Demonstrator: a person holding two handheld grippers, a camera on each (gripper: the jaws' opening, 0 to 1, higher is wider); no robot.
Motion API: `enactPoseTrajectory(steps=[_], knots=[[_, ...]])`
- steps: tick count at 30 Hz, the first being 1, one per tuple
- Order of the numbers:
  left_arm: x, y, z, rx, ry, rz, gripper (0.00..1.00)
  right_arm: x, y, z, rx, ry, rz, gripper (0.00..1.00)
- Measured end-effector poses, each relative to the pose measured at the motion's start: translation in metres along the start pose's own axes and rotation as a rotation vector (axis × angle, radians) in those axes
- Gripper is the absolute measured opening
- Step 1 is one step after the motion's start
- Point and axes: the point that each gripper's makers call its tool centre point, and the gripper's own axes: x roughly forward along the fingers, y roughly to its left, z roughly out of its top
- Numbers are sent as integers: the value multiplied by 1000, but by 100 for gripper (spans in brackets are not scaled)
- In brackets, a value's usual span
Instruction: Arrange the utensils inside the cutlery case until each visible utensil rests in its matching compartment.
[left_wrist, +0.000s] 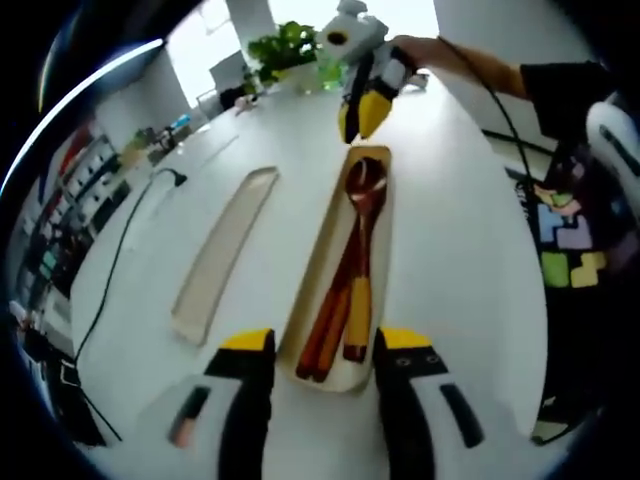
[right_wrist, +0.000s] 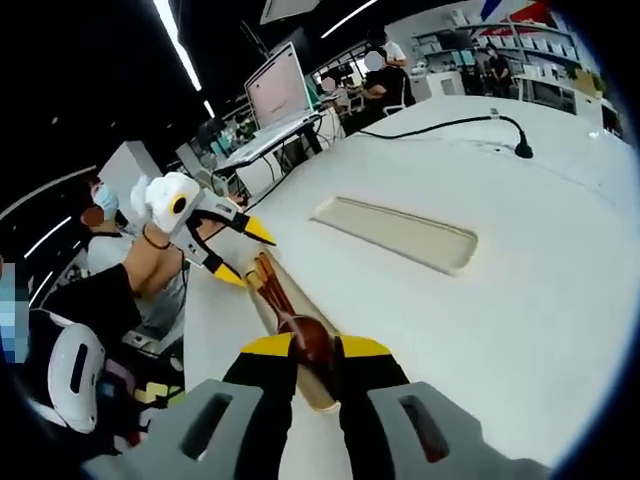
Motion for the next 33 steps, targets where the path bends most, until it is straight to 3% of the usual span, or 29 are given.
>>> enactPoseTrajectory(steps=[9,10,11,15,22,26,33], knots=[[1,7,4,22,-40,13,42,-11,-20,16,-52,-111,-43,13],[1,8,8,14,-67,14,41,-12,-21,18,-66,-134,-53,13],[-2,7,16,-12,-116,8,42,-12,-22,21,-81,-152,-58,13],[-24,19,25,-90,-188,33,45,-15,-25,19,-102,-187,-85,13],[-33,41,21,-253,-225,89,45,-18,-33,21,-82,-245,-124,15],[-32,50,22,-295,-255,105,36,-20,-40,21,-62,-284,-146,15],[-29,54,28,-351,-292,88,37,-20,-55,16,-44,-290,-184,16]])
